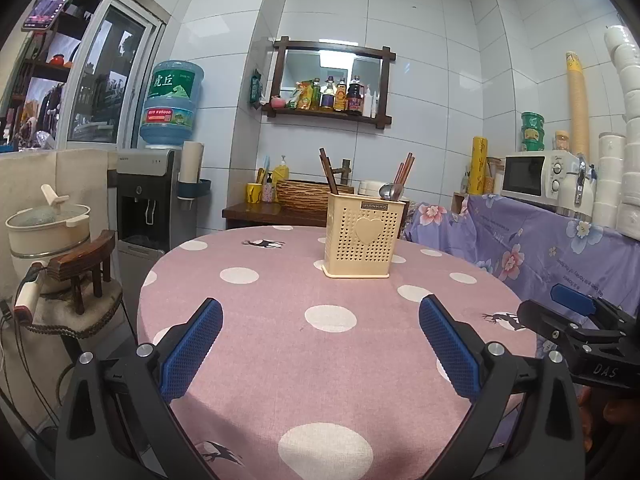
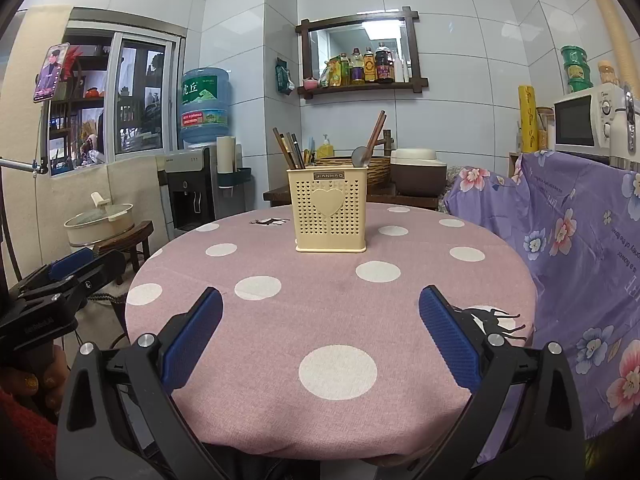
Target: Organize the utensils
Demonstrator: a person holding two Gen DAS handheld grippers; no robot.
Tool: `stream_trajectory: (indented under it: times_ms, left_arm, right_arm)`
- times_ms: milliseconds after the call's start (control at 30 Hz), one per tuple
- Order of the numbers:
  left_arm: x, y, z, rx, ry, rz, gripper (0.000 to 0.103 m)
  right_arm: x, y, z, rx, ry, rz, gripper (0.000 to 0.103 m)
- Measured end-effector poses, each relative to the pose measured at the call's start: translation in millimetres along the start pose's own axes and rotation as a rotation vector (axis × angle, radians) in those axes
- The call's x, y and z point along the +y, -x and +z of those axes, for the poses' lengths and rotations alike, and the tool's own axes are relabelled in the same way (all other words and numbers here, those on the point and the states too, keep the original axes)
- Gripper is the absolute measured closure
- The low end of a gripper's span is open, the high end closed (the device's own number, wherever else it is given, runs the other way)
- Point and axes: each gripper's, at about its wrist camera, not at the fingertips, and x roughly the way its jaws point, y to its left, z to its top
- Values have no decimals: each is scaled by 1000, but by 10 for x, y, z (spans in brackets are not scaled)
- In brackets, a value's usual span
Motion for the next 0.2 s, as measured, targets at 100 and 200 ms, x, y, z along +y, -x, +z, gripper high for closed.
stream_trajectory:
  times_ms: [100,200]
  left_arm:
    - [9,-7,3,5,1,6,5]
    - [17,-8,2,11,4,5,5]
  right_arm:
    - [1,-4,-2,1,-1,1,6]
    - [4,-4,-3,2,-1,0,6]
